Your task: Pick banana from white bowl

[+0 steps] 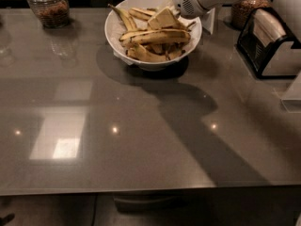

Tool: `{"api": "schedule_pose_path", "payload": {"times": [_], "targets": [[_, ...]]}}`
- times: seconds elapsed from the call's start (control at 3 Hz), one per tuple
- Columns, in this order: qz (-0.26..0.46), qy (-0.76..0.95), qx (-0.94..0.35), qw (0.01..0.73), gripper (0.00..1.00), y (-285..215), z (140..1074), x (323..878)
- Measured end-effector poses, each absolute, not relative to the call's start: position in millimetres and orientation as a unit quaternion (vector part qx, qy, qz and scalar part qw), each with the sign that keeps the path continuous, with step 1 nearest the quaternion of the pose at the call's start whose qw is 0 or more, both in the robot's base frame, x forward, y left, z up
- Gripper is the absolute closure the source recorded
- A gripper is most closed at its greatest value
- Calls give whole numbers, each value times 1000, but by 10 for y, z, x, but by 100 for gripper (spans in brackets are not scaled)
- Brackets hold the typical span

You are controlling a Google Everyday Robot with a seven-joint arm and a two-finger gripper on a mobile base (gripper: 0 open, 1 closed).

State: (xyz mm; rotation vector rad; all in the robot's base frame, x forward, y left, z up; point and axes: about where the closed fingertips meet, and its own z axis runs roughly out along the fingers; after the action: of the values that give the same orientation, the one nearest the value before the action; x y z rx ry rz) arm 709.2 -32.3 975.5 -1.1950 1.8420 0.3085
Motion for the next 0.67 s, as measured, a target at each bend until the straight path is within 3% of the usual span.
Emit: {"api": "schedule_pose_path", "payload": {"times": [0.67], "targets": [[105,749,-486,438,52,-396,9759,7205]]}}
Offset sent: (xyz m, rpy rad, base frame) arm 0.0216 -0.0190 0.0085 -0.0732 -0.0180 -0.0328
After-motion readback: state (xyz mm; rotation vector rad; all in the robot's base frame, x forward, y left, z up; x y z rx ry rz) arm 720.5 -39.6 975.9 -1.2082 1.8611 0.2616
